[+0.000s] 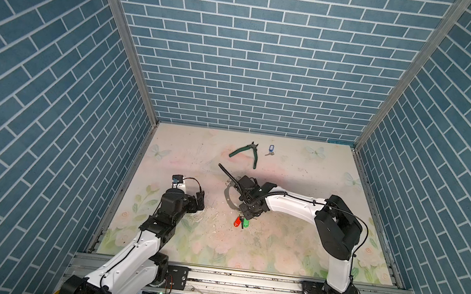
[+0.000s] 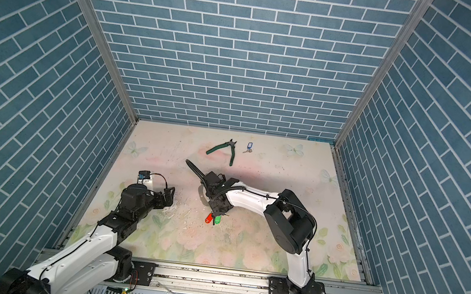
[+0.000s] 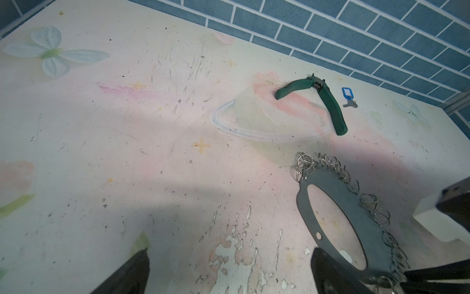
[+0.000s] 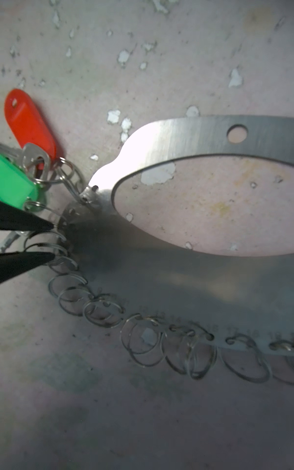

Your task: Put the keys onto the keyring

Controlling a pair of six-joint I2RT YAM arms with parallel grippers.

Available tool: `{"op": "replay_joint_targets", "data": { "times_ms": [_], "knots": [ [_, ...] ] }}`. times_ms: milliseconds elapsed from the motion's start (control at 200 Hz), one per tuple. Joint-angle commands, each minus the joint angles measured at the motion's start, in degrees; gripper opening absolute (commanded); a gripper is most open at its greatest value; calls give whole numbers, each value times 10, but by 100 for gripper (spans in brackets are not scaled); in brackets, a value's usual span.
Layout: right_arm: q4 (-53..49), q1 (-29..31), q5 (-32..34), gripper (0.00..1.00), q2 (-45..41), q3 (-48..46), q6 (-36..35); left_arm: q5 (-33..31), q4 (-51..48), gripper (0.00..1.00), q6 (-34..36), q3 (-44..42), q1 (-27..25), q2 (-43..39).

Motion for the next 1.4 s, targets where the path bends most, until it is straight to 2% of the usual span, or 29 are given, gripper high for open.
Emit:
{"op": "replay_joint_targets", "data": {
  "times_ms": [0, 360, 580, 825, 1075, 1255, 1395],
  "knots": [
    [-17, 2, 15, 10, 2, 29, 1, 0, 7, 100, 7, 3, -2, -1],
    [-14, 2, 1, 3, -38, 15, 16, 9, 10, 100, 6, 2, -2, -2],
    [2, -1, -25, 0, -82, -7, 51, 97, 53, 100, 19, 1, -6, 13],
    [30, -11, -46, 0, -106, -41, 76, 123, 66, 99, 63, 18, -77, 35],
    [43, -14, -45, 0, -132, -65, 89, 148, 97, 95, 90, 24, -114, 72],
    [36, -15, -46, 0, -181, -64, 99, 153, 151, 93, 140, 11, -174, 77],
    [23, -14, -47, 0, -206, -64, 98, 144, 199, 88, 207, -5, -228, 55]
  ]
}}
